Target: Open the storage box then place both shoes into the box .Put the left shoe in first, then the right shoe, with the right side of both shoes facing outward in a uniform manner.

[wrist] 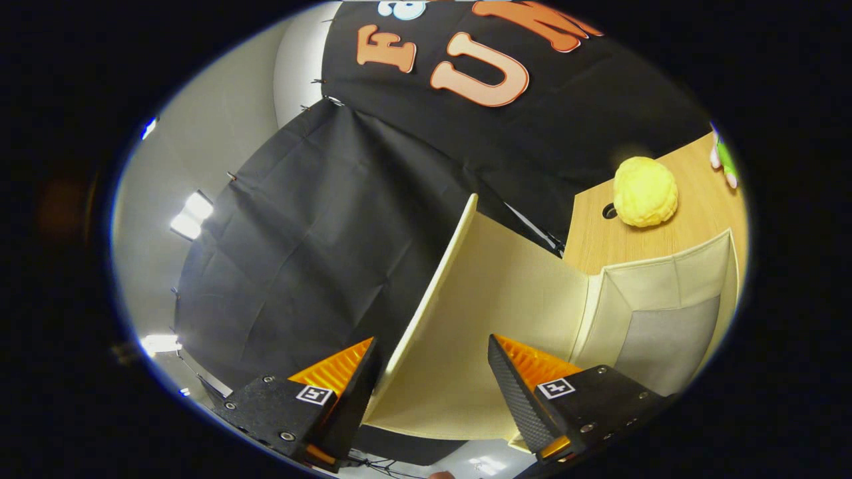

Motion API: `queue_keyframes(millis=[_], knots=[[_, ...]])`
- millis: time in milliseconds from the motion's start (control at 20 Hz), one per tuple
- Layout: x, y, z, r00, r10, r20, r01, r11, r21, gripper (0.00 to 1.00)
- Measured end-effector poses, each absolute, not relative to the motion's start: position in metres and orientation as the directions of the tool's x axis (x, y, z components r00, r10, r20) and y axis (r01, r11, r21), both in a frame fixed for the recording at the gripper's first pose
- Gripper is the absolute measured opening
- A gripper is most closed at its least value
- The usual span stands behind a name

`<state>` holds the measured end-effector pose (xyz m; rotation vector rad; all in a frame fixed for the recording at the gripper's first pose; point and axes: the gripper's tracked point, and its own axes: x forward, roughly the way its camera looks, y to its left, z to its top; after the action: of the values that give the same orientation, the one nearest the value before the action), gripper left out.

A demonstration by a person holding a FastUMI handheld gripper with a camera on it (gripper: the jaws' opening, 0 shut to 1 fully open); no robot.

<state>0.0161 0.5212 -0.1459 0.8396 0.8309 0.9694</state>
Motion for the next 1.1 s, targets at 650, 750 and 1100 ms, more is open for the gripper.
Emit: queue_keyframes(millis=[650, 750, 1100], knots=[[0.031, 0.394, -0.186, 0.512, 0.749, -0.419, -0.397, 0.640, 0.658, 0.97], [0.029, 0.358, -0.204, 0.531, 0.697, -0.482, -0.371, 0.703, 0.606, 0.97], [0.019, 0.246, -0.270, 0.557, 0.493, -0.669, -0.270, 0.869, 0.415, 0.96]])
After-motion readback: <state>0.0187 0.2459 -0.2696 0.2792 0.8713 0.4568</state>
